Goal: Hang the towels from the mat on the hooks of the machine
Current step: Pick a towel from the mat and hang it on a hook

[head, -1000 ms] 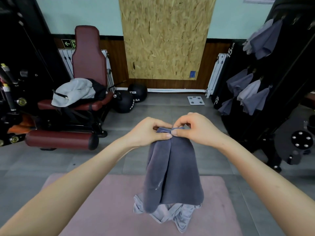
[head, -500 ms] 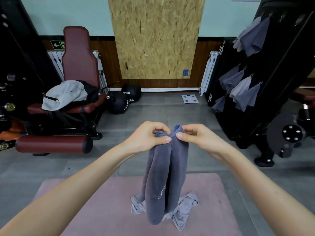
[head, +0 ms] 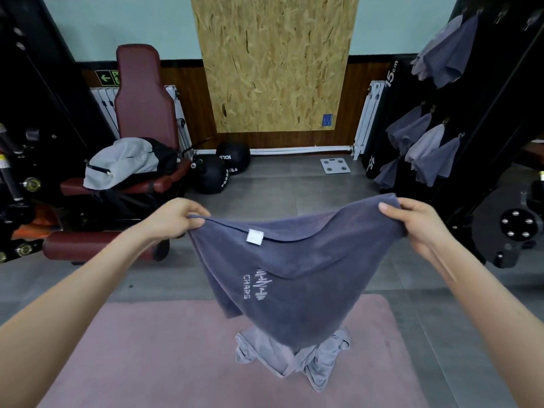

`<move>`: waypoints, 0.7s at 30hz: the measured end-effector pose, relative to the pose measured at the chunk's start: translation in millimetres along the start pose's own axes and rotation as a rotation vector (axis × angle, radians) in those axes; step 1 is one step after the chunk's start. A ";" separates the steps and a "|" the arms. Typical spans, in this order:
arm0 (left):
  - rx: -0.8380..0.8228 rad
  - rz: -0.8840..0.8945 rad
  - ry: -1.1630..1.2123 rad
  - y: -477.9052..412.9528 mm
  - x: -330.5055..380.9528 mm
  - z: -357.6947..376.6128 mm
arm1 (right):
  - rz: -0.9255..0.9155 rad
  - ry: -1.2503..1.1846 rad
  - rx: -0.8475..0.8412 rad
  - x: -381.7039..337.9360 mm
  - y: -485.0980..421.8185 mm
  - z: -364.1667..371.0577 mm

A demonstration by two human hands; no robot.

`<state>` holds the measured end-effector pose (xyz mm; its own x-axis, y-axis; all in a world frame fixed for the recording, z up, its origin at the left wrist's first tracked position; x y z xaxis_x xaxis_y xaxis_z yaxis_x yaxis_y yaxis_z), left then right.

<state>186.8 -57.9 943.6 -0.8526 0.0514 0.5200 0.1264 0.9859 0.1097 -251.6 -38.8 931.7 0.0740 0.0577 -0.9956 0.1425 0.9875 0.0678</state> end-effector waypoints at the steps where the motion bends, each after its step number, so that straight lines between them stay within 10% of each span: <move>1: -0.006 -0.032 -0.052 0.6 -12.3 -3.1 | 0.028 -0.036 0.027 3.4 -2.6 -11.7; 14: -0.290 -0.490 0.743 8.6 -65.9 18.4 | 0.574 -0.073 0.053 50.2 -11.5 -46.4; 21: -0.212 -0.584 0.818 -1.3 -44.8 55.2 | 0.555 0.036 0.207 67.5 -18.9 -13.8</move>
<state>196.8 -52.7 873.4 -0.2135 -0.6302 0.7465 -0.0429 0.7695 0.6373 -262.9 -51.5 862.4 0.1598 0.5657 -0.8090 0.2820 0.7592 0.5866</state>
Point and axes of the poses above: each hand's wrist, its own y-axis away from the middle knuckle, its own z-axis out of the palm, x = y × z, the point moved 5 cm from there along -y, towards the middle knuckle, and after that the axes turned 4 degrees about -y, right-handed, at the moved point
